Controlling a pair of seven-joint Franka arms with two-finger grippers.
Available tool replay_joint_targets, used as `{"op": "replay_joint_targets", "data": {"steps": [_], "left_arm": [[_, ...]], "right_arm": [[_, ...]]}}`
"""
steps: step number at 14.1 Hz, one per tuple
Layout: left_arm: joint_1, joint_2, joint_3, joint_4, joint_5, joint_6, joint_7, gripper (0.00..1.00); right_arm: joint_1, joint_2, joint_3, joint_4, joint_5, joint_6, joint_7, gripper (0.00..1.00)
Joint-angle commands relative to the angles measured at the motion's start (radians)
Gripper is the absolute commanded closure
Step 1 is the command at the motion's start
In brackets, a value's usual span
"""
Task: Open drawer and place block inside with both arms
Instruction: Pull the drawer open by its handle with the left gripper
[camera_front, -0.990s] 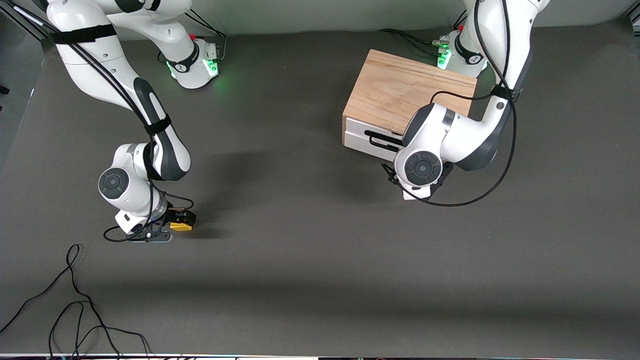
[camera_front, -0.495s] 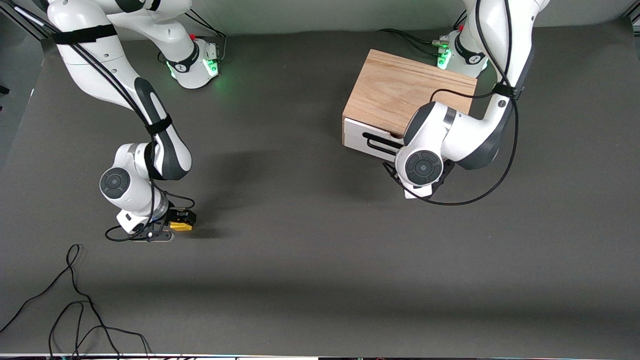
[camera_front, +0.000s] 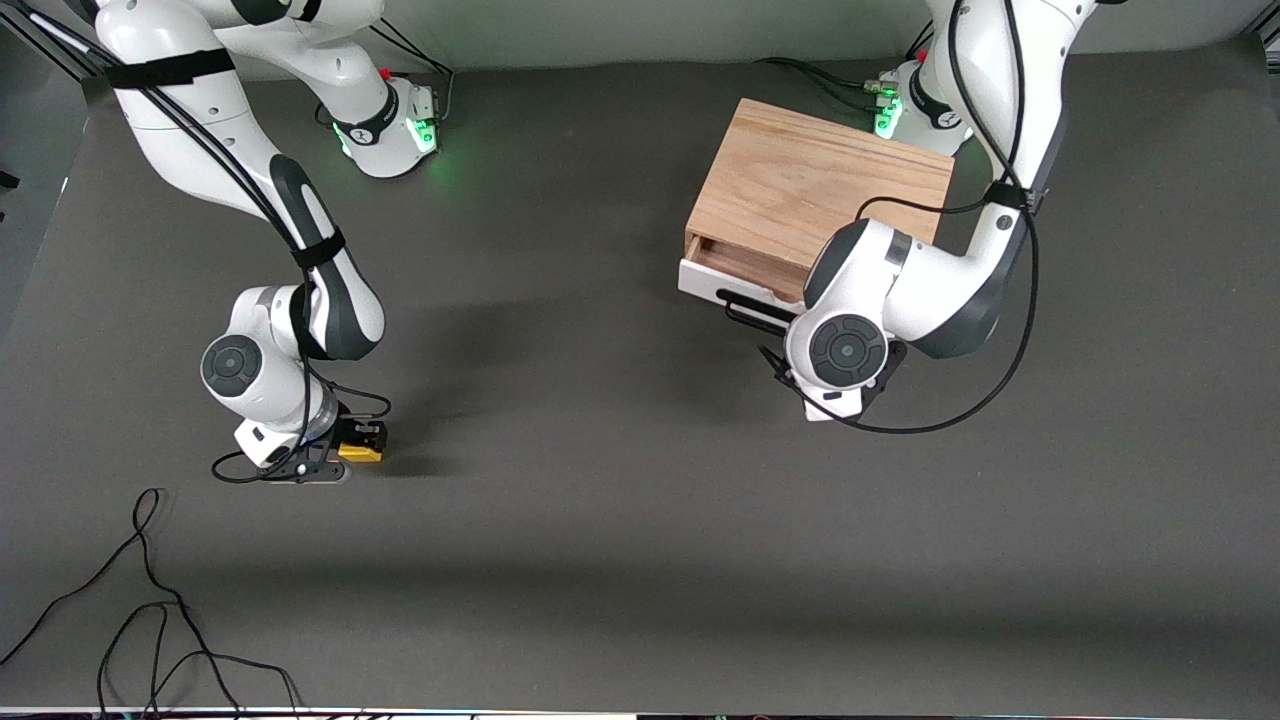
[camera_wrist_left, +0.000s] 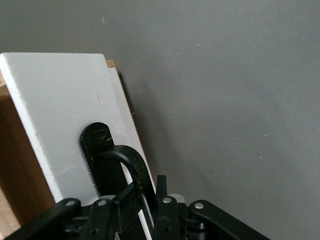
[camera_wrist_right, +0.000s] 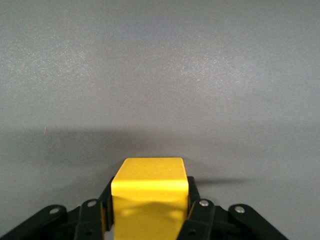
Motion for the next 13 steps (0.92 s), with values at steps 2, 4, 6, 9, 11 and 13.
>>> {"op": "replay_joint_targets", "data": {"steps": [2, 4, 6, 9, 11, 13], "left_arm": [[-0.009, 0.061, 0.013, 0.109, 0.104, 0.07, 0.025, 1.0], [-0.007, 0.066, 0.013, 0.128, 0.107, 0.071, 0.04, 1.0], [-0.006, 0.067, 0.013, 0.129, 0.107, 0.098, 0.043, 1.0], [-0.006, 0.072, 0.015, 0.14, 0.107, 0.121, 0.045, 1.0], [-0.006, 0.076, 0.015, 0.152, 0.109, 0.12, 0.045, 1.0], [0.0, 0.076, 0.015, 0.152, 0.115, 0.121, 0.046, 0.01]], "right_arm": [[0.006, -0.016, 0.0, -0.01, 0.027, 0.006, -0.02, 0.69], [0.006, -0.021, 0.005, -0.005, 0.027, -0.002, -0.018, 0.76], [0.006, -0.024, 0.006, 0.0, 0.027, -0.004, -0.018, 0.8], [0.009, -0.026, 0.011, 0.016, 0.027, -0.007, -0.018, 0.84], [0.009, -0.026, 0.014, 0.027, 0.027, -0.008, -0.02, 0.84], [0.009, -0.02, 0.025, 0.071, 0.027, -0.074, -0.018, 0.84]]}}
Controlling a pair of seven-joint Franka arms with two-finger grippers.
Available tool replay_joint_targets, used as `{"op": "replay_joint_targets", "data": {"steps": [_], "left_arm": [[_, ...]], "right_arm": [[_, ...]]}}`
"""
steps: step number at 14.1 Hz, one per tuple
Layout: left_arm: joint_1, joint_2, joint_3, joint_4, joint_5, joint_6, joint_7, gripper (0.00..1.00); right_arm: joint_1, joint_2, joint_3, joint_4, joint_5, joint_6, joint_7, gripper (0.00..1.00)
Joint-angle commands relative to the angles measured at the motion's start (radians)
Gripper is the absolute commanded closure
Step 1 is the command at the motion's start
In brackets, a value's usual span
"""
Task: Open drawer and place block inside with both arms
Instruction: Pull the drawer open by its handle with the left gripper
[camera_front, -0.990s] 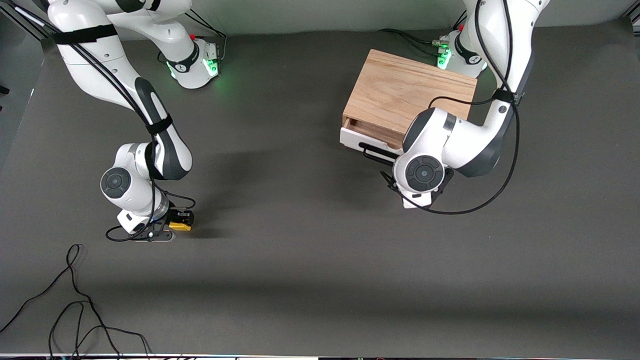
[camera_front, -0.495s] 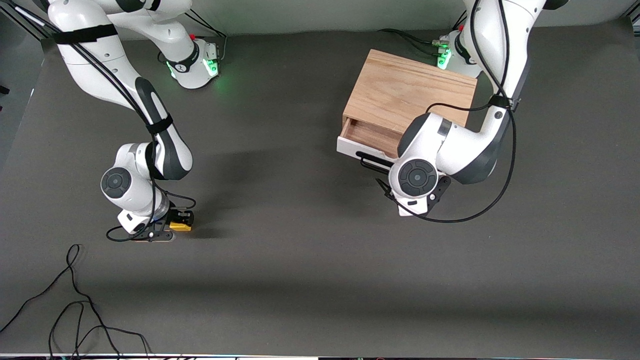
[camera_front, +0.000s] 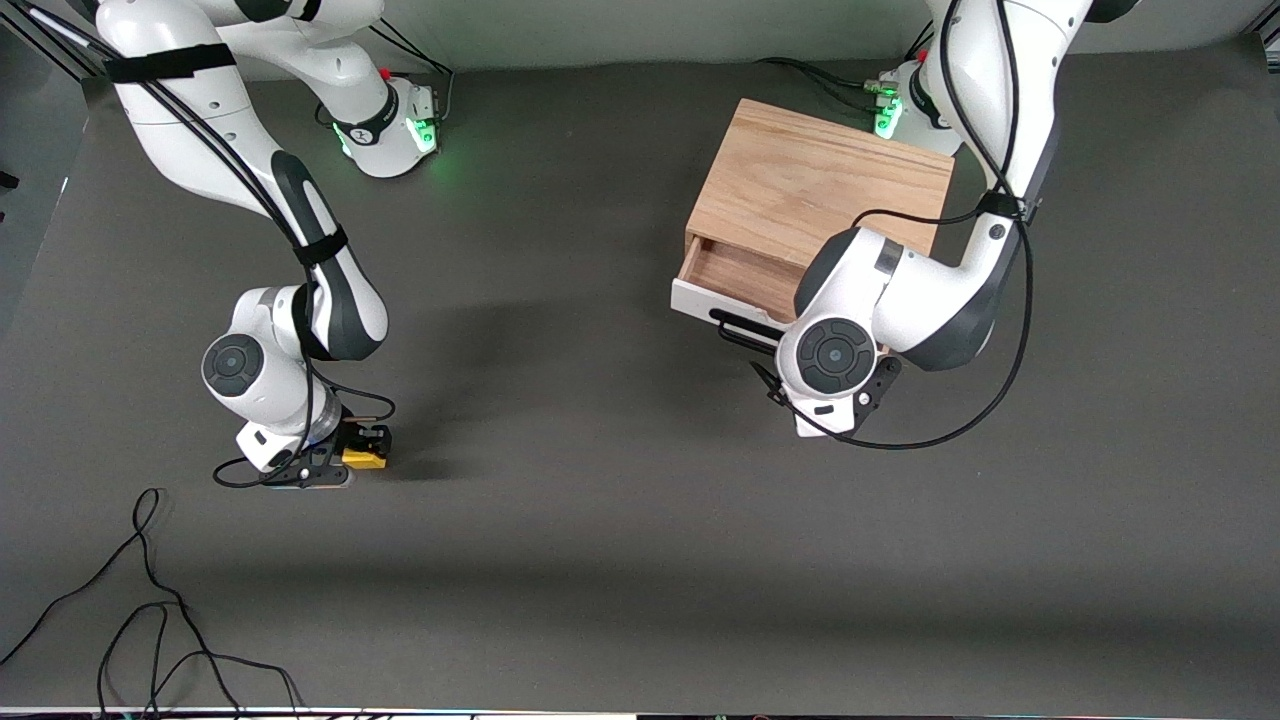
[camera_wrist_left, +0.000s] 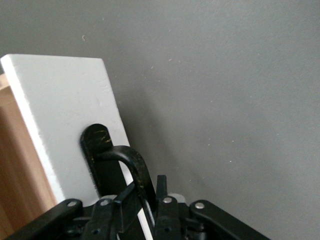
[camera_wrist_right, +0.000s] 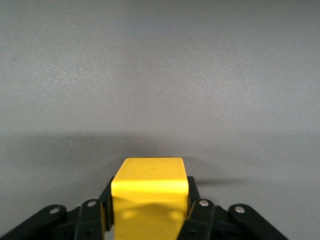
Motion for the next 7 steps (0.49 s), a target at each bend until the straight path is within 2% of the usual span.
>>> {"op": "replay_joint_targets", "data": {"steps": [1, 5, 7], "left_arm": [[0.003, 0.036, 0.02, 0.078, 0.054, 0.055, 0.042, 0.0], [0.005, 0.021, 0.02, 0.101, 0.068, 0.032, 0.1, 0.0], [0.02, -0.025, 0.02, 0.113, 0.068, -0.054, 0.176, 0.0]], "right_arm": [[0.003, -0.01, 0.008, 0.062, 0.026, -0.099, -0.017, 0.86], [0.006, -0.028, 0.008, 0.155, 0.026, -0.232, -0.004, 0.9], [0.035, -0.053, 0.008, 0.267, 0.026, -0.406, 0.031, 0.91]]}}
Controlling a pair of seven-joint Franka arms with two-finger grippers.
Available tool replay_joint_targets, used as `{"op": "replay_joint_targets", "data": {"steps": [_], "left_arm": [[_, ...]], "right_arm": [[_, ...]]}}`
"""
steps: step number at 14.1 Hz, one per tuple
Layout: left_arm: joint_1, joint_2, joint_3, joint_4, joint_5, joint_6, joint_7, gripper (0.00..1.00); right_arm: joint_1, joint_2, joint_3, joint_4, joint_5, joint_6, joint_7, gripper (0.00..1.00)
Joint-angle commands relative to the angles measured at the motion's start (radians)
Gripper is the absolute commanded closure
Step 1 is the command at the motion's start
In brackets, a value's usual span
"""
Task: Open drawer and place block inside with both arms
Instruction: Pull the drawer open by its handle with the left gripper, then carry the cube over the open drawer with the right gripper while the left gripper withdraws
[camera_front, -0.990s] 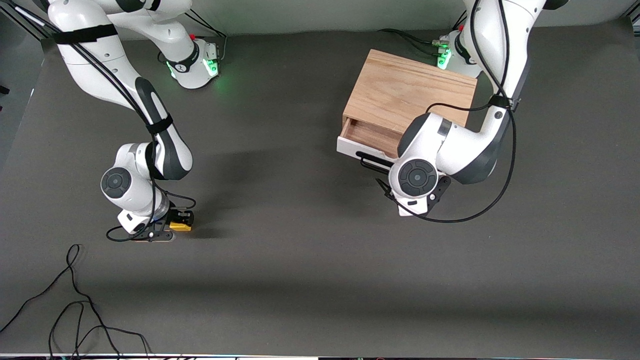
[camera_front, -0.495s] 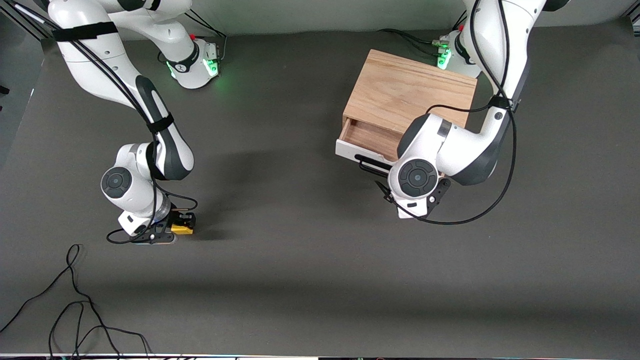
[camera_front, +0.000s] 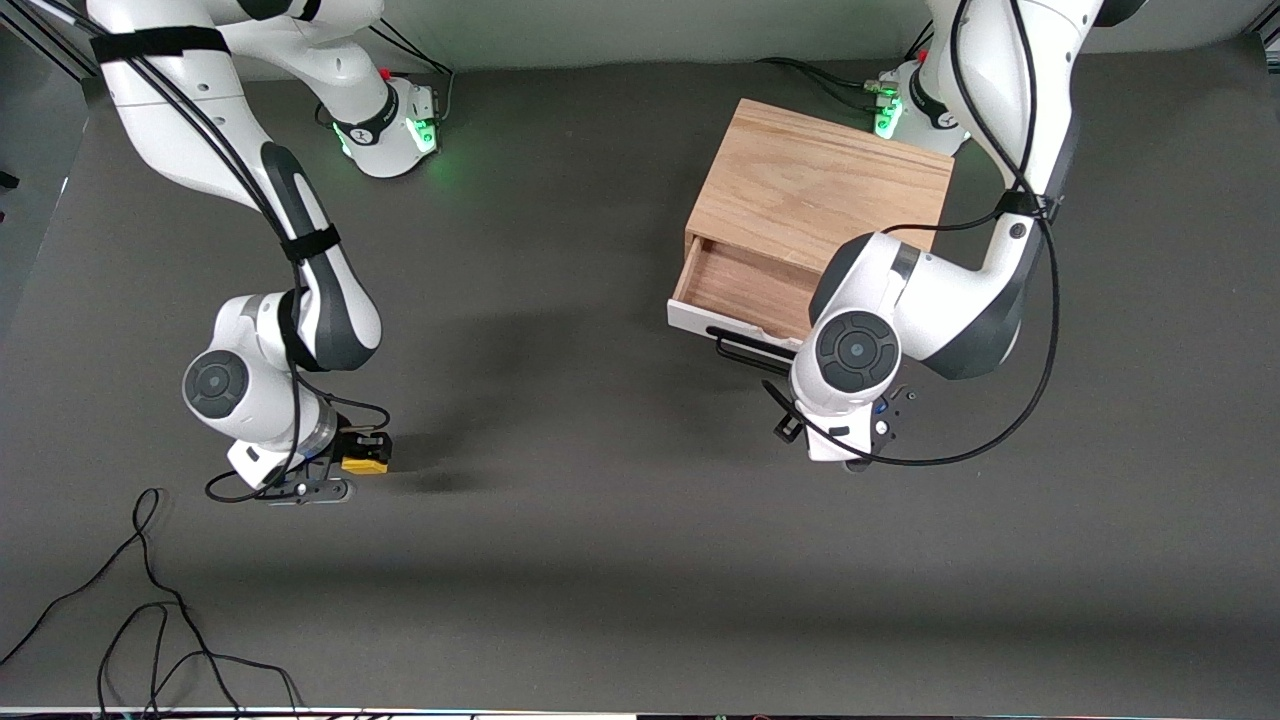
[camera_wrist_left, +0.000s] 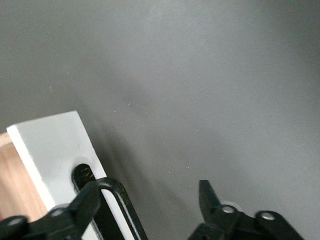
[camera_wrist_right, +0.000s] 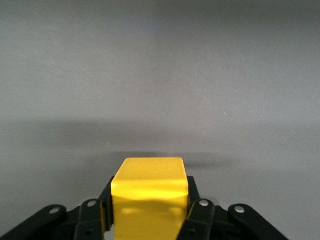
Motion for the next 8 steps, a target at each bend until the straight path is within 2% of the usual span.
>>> {"op": "replay_joint_targets", "data": {"steps": [1, 3, 5, 8], "left_arm": [[0.032, -0.055, 0.0, 0.054, 0.011, -0.141, 0.107, 0.0], [0.058, -0.102, -0.002, 0.091, 0.003, -0.246, 0.194, 0.0], [0.081, -0.183, 0.0, 0.093, 0.005, -0.312, 0.338, 0.0], [0.143, -0.303, -0.002, 0.082, -0.003, -0.395, 0.547, 0.0]], "right_arm": [[0.041, -0.038, -0.002, 0.175, 0.025, -0.252, 0.072, 0.91], [0.085, -0.024, -0.002, 0.346, 0.025, -0.435, 0.172, 0.92], [0.122, -0.018, 0.001, 0.45, 0.025, -0.545, 0.28, 0.93], [0.25, -0.018, 0.0, 0.584, 0.025, -0.665, 0.478, 0.94]]}}
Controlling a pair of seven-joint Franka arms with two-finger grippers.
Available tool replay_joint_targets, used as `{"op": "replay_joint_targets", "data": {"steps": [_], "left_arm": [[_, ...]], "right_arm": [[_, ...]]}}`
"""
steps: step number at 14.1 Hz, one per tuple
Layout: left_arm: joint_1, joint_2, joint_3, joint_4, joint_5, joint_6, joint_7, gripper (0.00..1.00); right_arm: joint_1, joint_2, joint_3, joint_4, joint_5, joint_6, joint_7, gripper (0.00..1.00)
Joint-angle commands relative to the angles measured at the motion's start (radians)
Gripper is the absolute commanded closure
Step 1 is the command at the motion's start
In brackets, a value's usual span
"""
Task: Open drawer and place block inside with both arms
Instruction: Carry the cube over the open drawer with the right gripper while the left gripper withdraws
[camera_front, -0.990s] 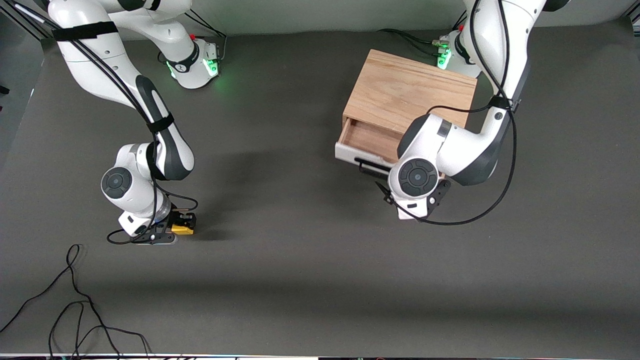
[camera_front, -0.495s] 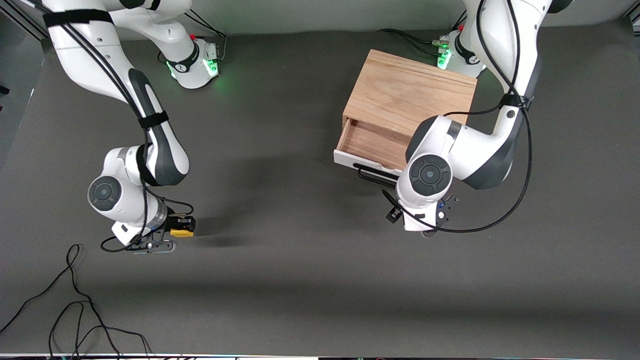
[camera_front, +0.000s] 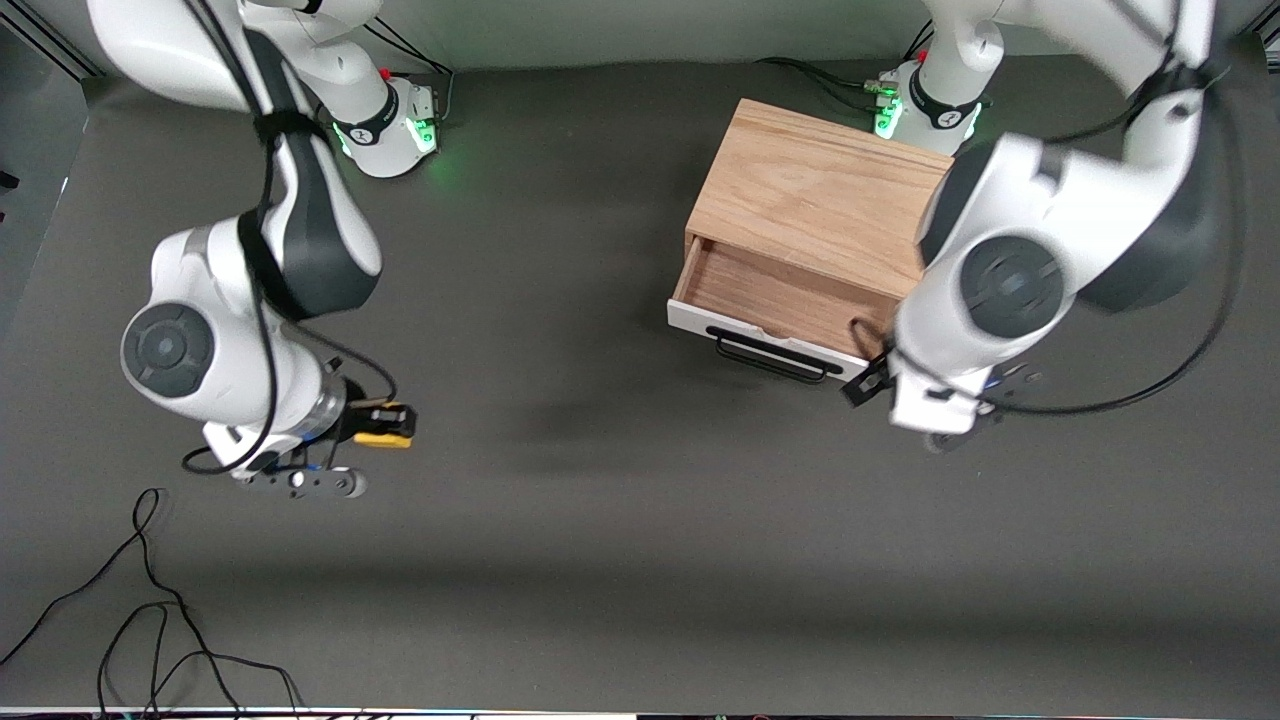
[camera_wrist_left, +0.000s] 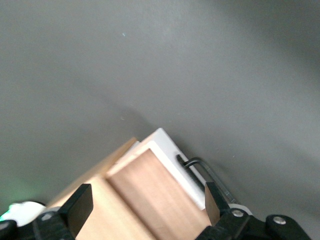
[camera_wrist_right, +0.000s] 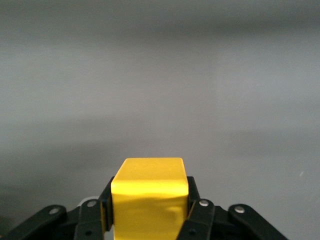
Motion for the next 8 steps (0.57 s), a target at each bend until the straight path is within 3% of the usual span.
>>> {"op": "replay_joint_targets", "data": {"steps": [1, 8], "left_arm": [[0.043, -0.124, -0.004, -0.037, -0.015, -0.055, 0.174, 0.0], [0.16, -0.227, -0.001, -0.08, -0.029, -0.04, 0.497, 0.0]], "right_arm": [[0.115, 0.029, -0.01, 0.135, 0.014, -0.095, 0.201, 0.94], [0.391, 0.104, 0.005, 0.307, 0.013, -0.078, 0.584, 0.94]]}}
